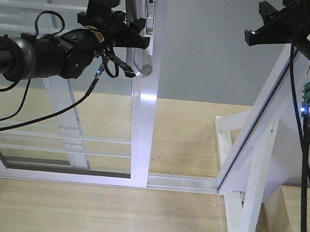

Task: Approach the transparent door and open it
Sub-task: 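Push the handle with the left gripper, sliding the door further open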

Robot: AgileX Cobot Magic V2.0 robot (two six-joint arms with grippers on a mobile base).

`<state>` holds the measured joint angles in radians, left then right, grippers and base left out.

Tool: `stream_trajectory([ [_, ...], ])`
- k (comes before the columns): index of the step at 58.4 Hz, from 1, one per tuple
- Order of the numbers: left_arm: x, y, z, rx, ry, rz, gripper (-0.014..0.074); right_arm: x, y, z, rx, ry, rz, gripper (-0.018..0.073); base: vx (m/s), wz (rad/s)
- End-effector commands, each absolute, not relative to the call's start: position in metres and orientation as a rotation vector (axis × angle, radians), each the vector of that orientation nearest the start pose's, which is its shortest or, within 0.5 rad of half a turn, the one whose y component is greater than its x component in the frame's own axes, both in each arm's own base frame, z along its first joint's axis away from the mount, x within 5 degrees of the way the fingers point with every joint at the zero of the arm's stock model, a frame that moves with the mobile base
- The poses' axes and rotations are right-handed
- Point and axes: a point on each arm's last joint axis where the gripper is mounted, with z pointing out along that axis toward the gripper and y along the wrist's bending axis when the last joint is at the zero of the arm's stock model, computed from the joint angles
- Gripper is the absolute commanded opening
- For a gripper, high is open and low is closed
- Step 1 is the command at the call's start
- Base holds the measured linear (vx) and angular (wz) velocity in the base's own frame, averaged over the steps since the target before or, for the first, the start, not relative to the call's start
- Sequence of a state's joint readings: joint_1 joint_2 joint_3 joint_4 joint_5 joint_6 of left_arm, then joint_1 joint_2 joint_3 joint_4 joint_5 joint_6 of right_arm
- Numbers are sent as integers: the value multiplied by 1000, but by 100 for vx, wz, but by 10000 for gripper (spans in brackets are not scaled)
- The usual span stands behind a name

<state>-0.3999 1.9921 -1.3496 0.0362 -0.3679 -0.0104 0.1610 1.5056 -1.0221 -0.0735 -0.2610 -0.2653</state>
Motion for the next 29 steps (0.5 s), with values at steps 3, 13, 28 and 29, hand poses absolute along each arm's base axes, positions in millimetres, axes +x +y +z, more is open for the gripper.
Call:
stream_trajectory([
  [3, 425, -169, 286, 322, 1584, -272, 449, 342, 56, 346, -408, 1507, -128, 349, 0, 0],
  [13, 422, -168, 291, 338, 1594, -258, 425, 343, 57, 345, -408, 1507, -128, 349, 0, 0],
  [28, 422, -149, 301, 312, 1639, -227, 353, 343, 57, 346, -406, 1500, -128, 349, 0, 0],
  [29, 423, -147, 301, 309, 1644, -223, 351, 343, 57, 346, -406, 1500, -128, 349, 0, 0],
])
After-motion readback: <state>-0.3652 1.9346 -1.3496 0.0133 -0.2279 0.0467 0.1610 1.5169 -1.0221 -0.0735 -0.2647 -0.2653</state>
